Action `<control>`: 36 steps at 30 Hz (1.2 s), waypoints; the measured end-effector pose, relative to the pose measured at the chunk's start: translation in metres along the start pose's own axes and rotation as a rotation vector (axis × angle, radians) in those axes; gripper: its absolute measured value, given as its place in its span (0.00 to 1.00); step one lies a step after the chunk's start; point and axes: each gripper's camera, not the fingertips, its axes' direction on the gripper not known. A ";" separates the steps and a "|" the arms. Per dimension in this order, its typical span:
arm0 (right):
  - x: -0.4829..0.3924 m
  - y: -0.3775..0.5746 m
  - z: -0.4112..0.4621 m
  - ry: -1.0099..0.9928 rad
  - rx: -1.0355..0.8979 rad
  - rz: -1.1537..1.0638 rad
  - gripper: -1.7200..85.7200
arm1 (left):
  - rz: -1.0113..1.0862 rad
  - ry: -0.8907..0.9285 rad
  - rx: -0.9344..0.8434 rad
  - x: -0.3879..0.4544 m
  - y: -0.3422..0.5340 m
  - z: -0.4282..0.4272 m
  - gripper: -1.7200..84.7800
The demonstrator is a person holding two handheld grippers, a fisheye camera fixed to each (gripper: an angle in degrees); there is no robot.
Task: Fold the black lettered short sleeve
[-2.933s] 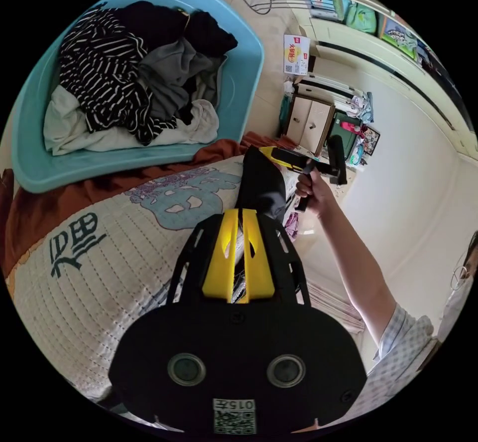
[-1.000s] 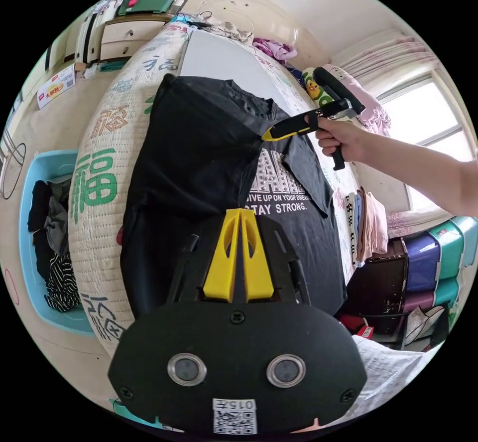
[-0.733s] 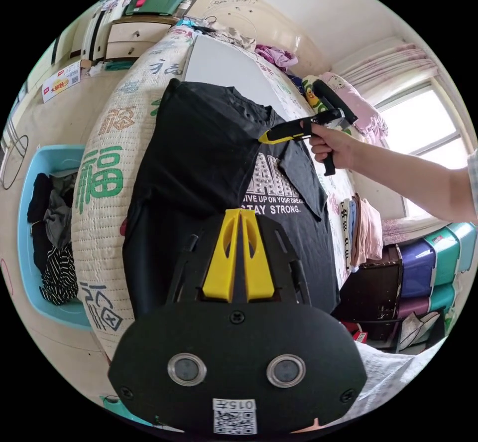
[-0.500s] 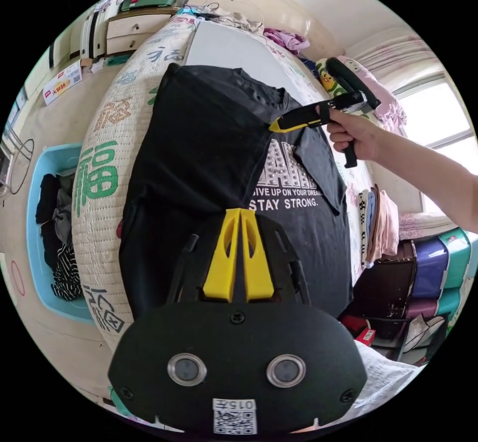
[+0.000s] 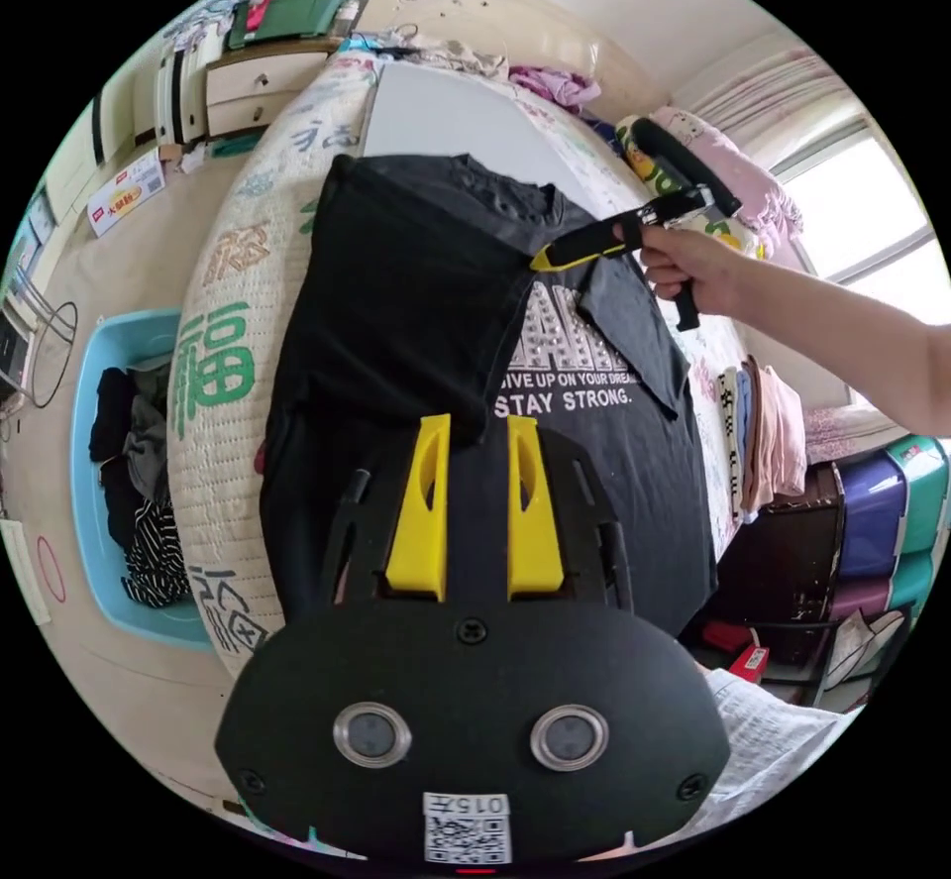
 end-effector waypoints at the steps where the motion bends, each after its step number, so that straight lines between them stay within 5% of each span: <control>1: 0.000 0.001 0.006 -0.003 0.002 0.003 0.02 | 0.007 -0.001 -0.008 0.001 -0.003 0.003 0.10; 9: -0.007 0.001 0.043 0.021 -0.011 -0.015 0.02 | 0.056 -0.058 0.008 0.011 -0.011 -0.001 0.02; 19: -0.007 0.013 0.082 0.022 0.002 0.008 0.02 | 0.162 -0.111 -0.024 0.027 -0.009 0.006 0.04; 25: 0.043 0.049 0.042 -0.078 0.223 0.172 0.07 | 0.273 0.105 -0.106 0.007 -0.035 -0.012 0.08; 32: 0.117 0.054 0.016 0.123 0.270 0.348 0.15 | 0.256 -0.039 0.045 -0.046 -0.174 -0.040 0.15; 36: 0.136 0.037 0.026 0.224 0.204 0.370 0.17 | 0.328 -0.105 -0.014 -0.033 -0.257 -0.012 0.16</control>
